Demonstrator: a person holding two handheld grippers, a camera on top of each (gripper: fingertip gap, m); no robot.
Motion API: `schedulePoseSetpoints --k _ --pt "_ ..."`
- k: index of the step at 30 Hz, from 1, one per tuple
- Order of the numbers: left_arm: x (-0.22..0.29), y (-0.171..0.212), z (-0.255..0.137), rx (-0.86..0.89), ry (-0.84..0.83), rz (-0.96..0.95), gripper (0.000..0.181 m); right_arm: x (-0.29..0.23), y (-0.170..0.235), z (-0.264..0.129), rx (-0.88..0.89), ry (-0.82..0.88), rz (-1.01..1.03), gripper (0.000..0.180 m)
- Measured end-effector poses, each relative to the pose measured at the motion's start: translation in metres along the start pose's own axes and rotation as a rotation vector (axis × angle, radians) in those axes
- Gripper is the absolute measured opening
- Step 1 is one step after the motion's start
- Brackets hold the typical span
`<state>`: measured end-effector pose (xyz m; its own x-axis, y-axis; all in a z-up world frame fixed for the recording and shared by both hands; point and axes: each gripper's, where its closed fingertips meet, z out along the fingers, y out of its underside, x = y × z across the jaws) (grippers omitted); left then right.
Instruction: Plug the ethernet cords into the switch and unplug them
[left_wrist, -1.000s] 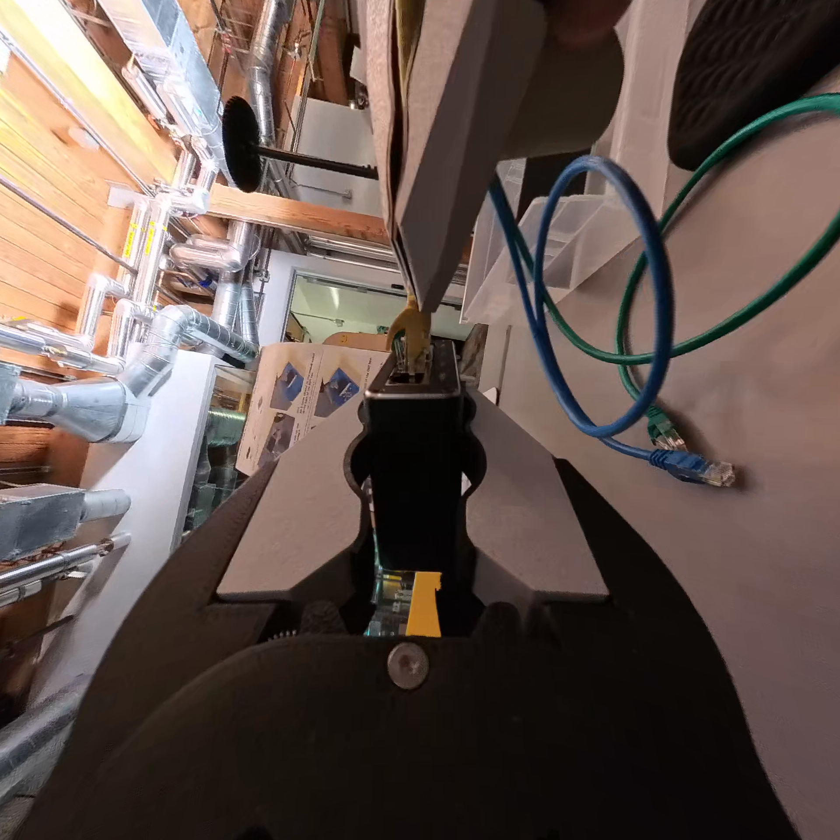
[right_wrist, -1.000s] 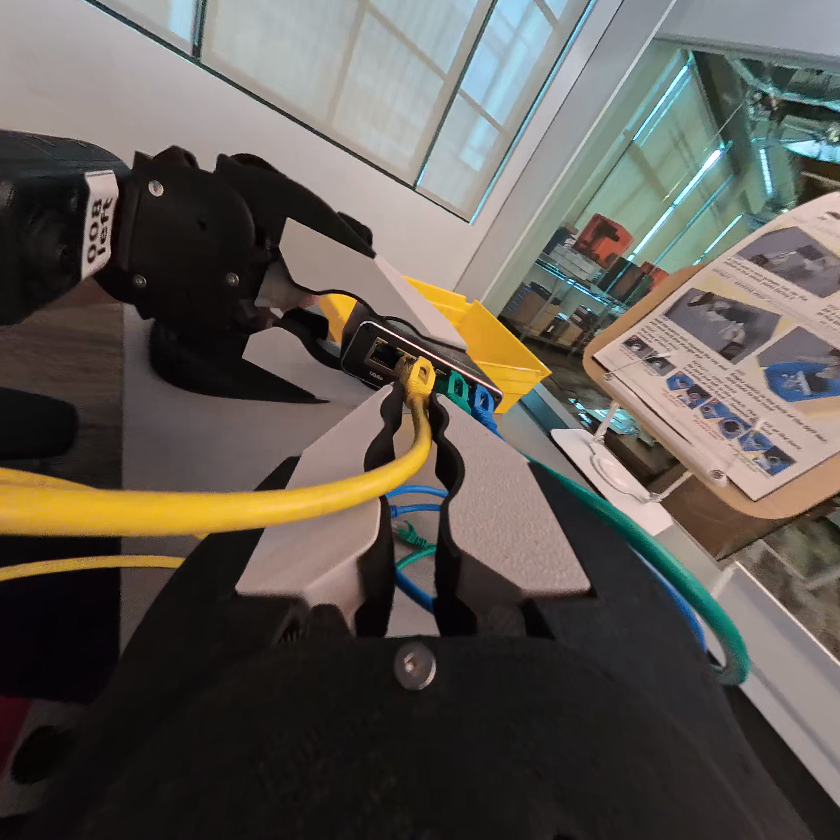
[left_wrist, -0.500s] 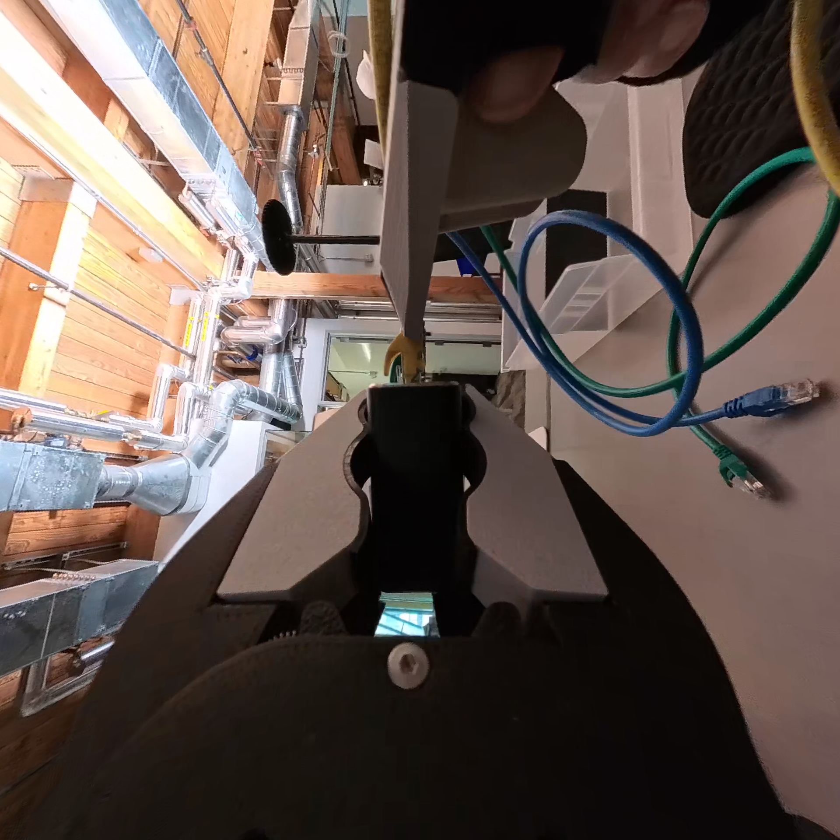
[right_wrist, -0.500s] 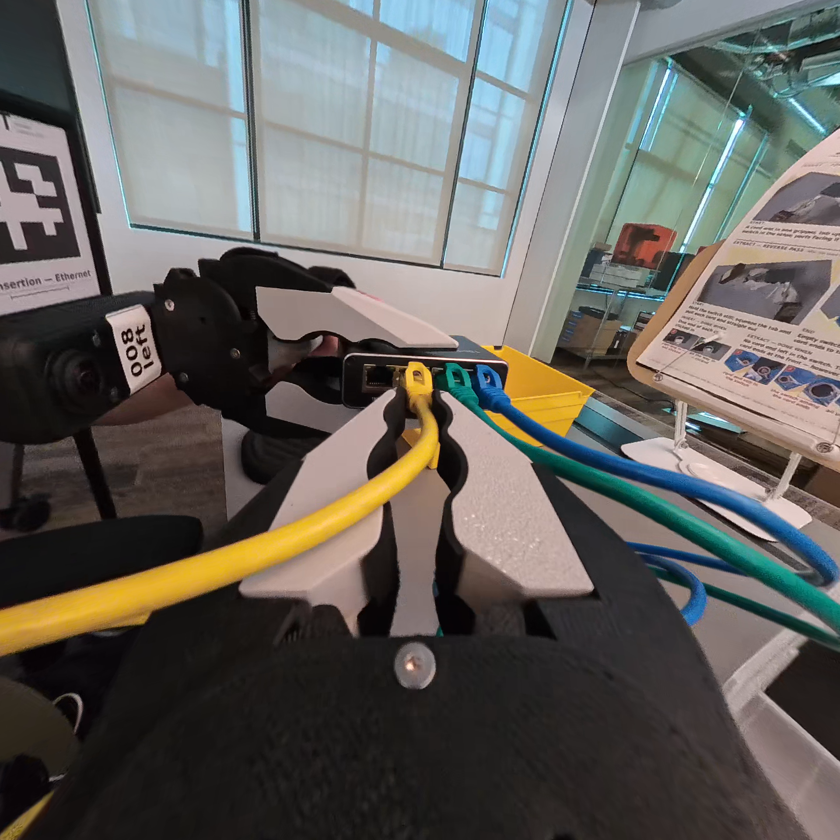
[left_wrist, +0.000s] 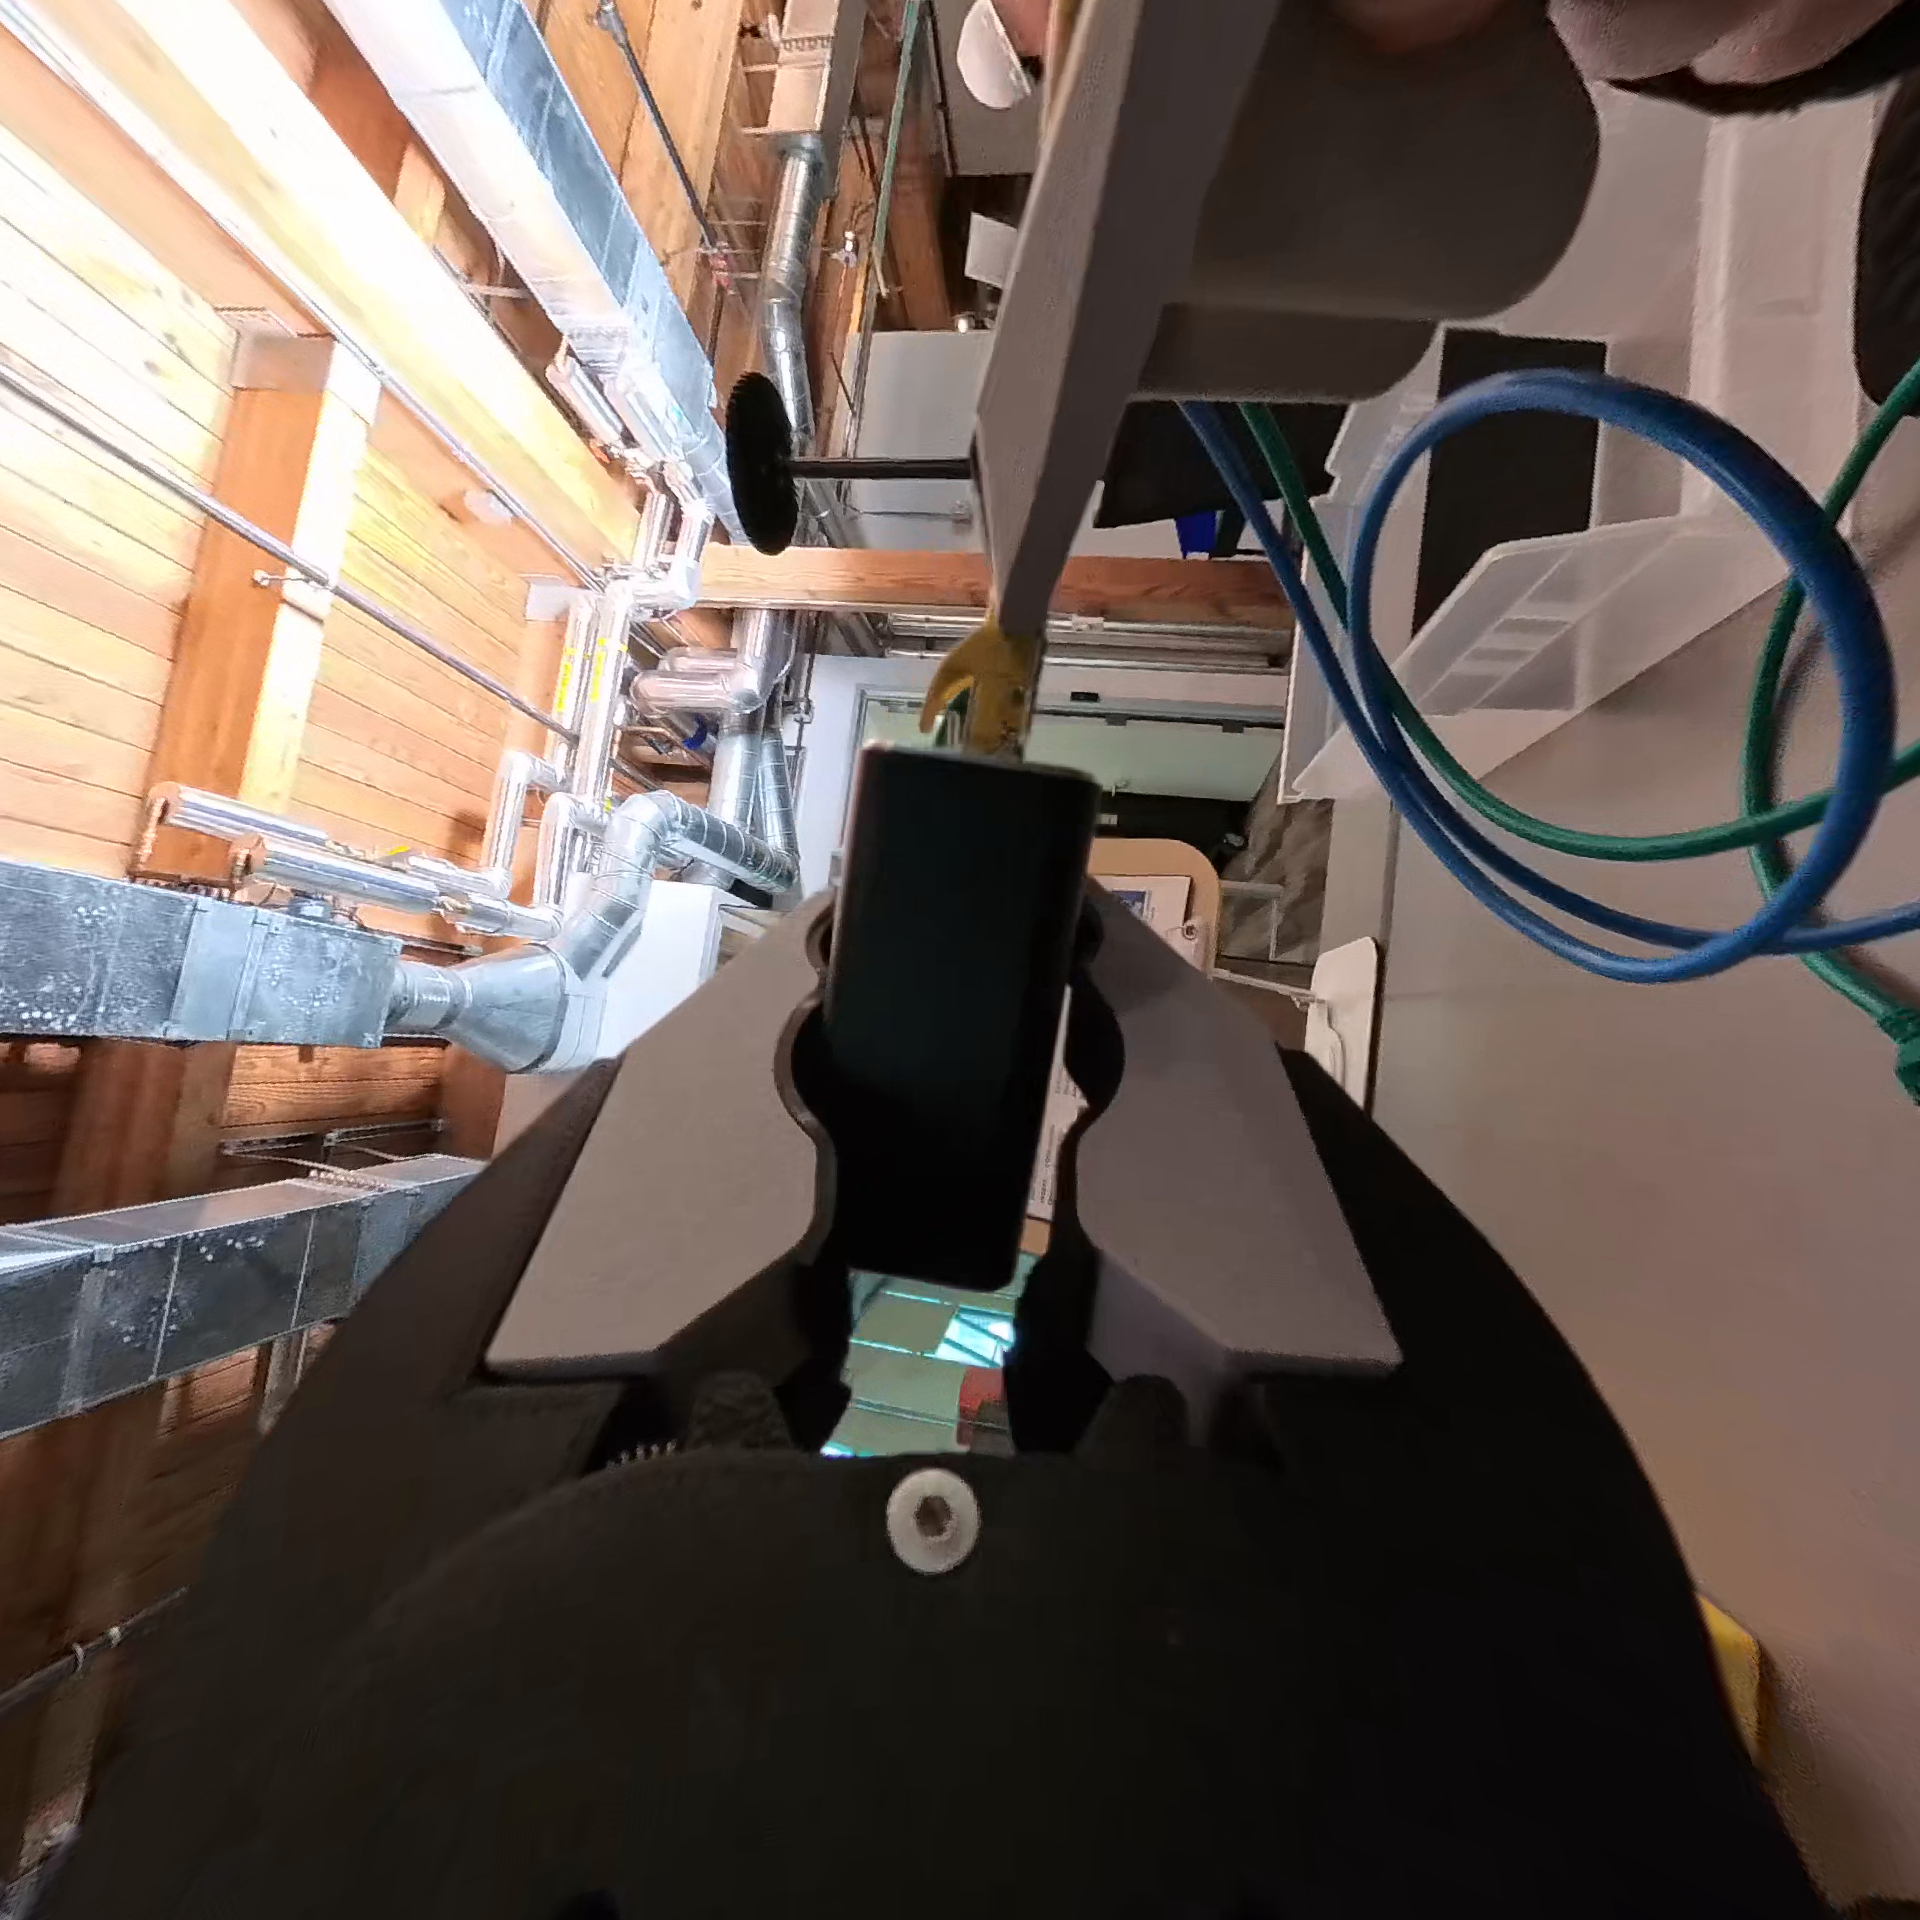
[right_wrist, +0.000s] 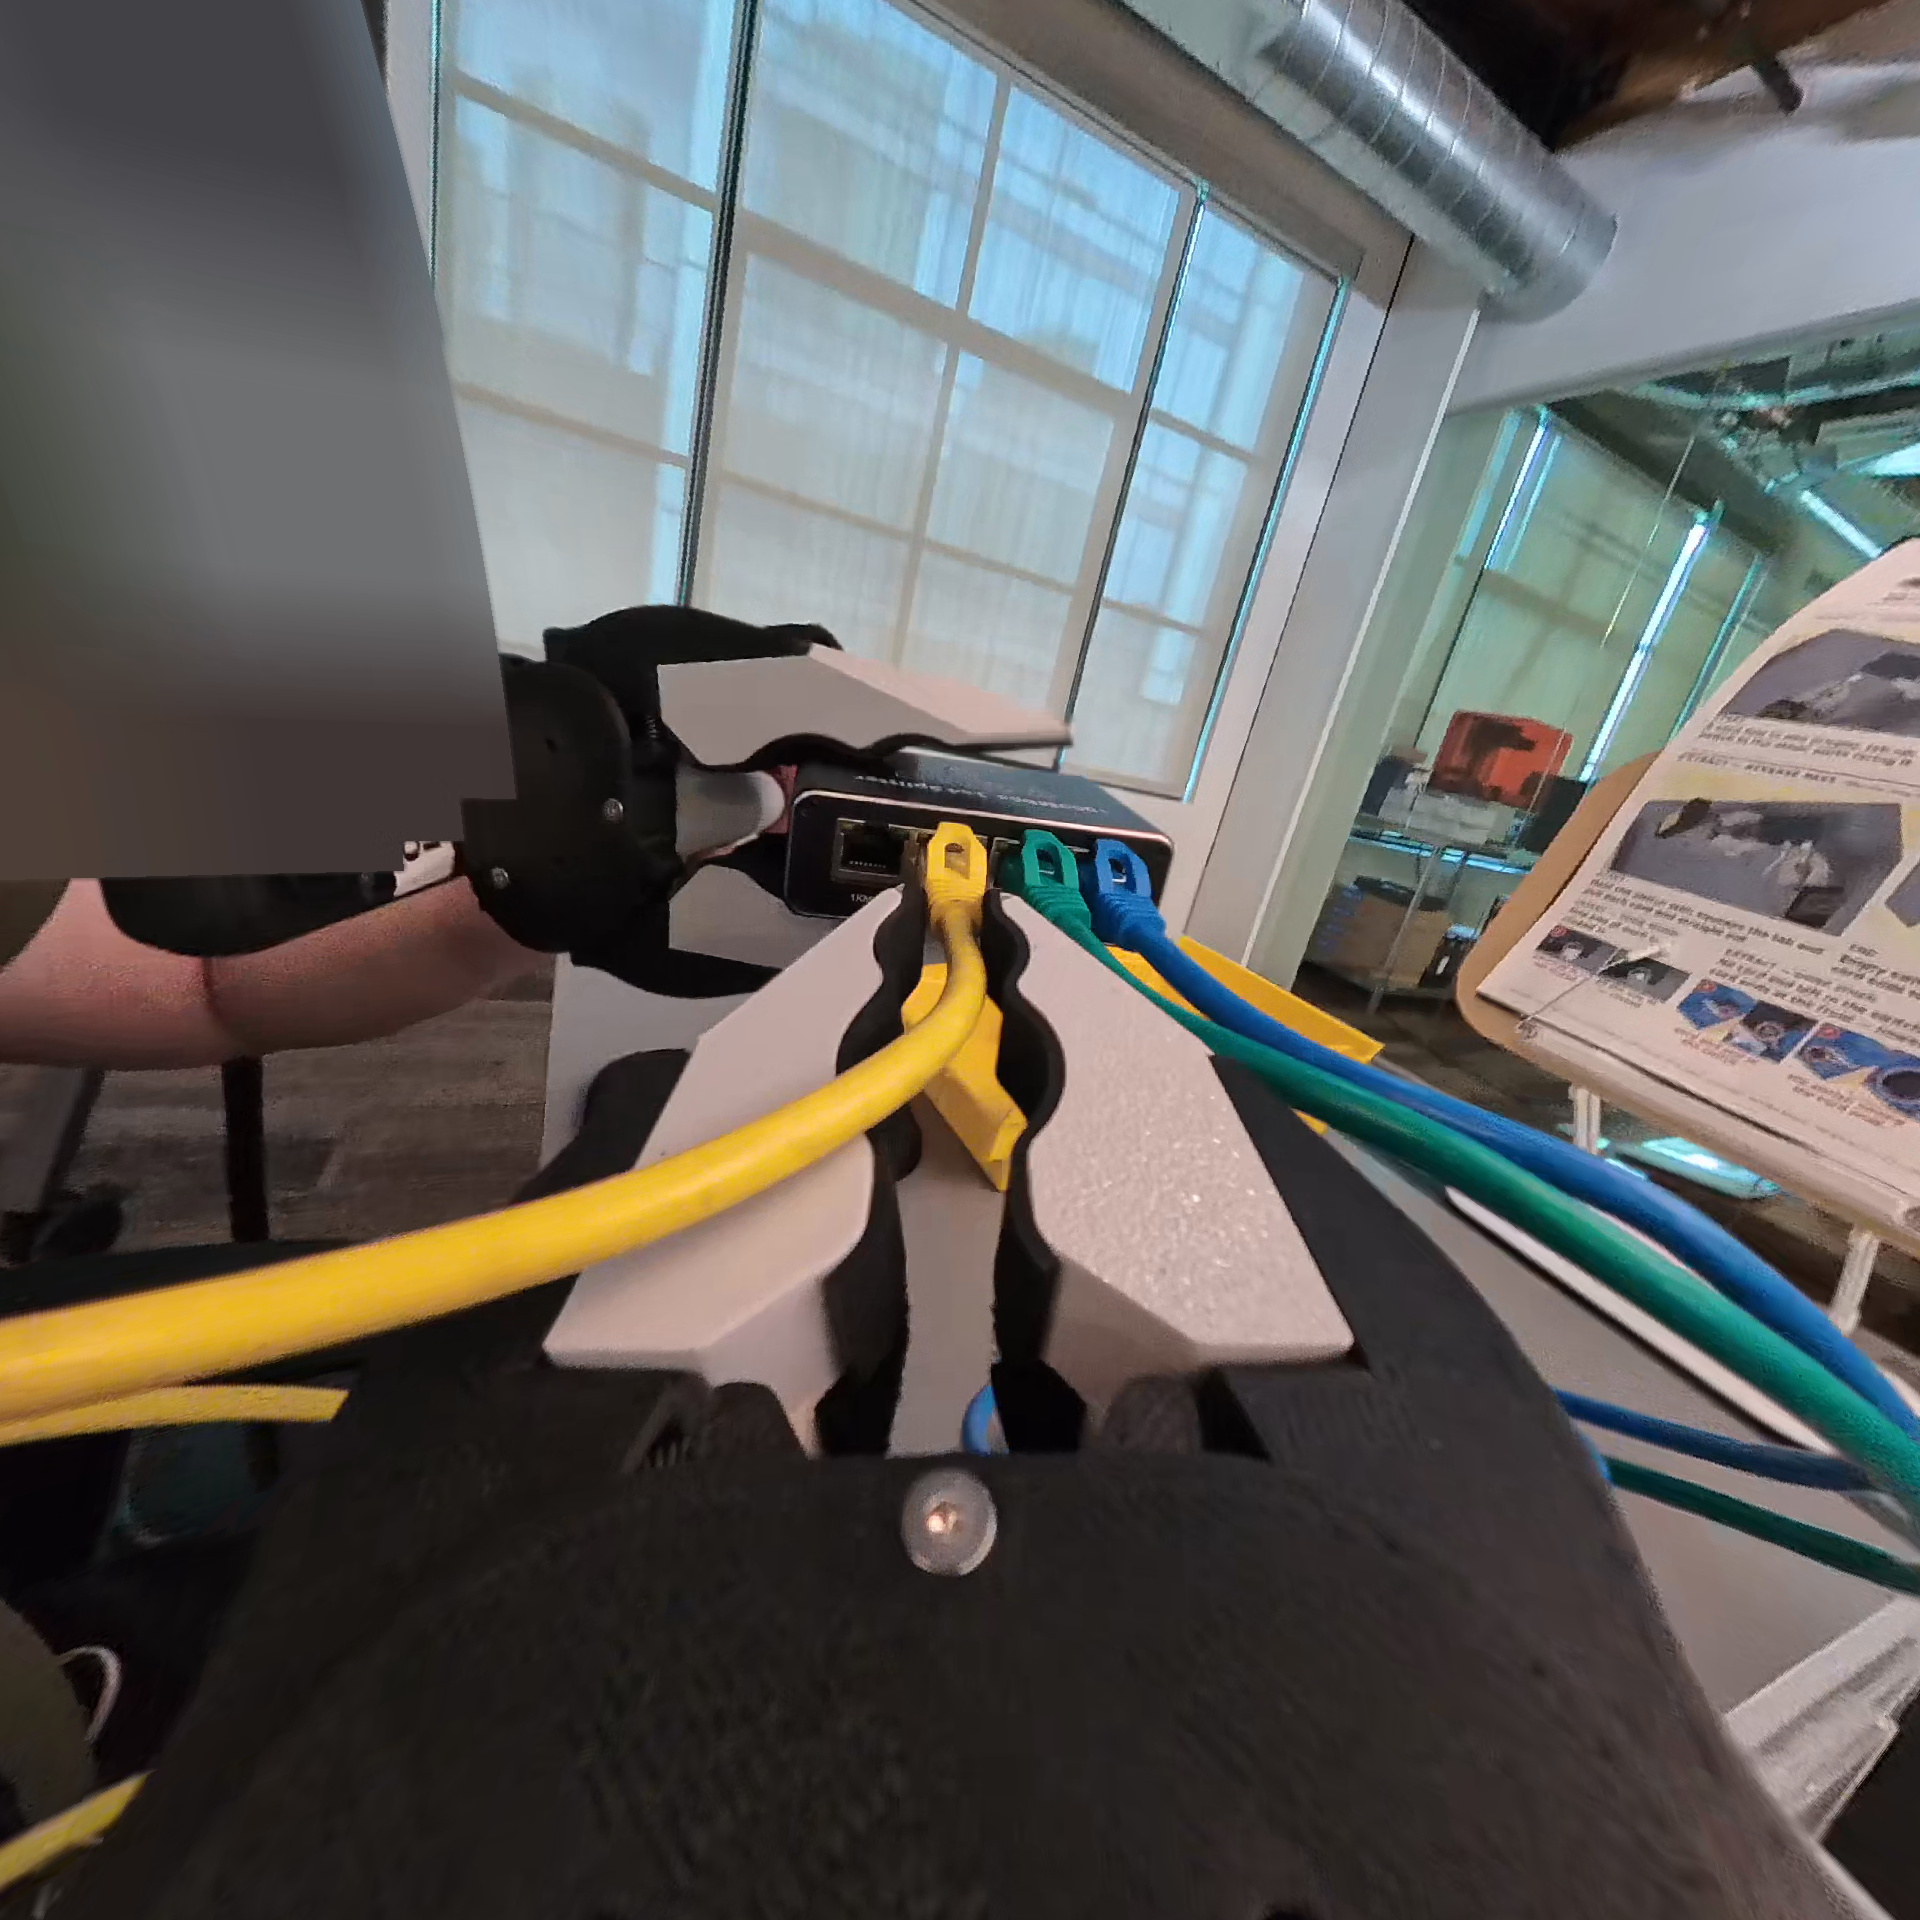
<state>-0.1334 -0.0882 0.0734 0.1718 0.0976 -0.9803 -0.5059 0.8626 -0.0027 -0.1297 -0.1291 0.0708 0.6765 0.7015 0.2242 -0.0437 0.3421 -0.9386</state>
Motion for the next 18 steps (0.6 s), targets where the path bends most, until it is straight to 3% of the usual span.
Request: schedulePoseSetpoints --k 18 --pt "0.007 -0.01 0.001 0.068 0.061 0.102 0.031 -0.001 0.0 0.001 -0.08 -0.031 0.036 0.01"
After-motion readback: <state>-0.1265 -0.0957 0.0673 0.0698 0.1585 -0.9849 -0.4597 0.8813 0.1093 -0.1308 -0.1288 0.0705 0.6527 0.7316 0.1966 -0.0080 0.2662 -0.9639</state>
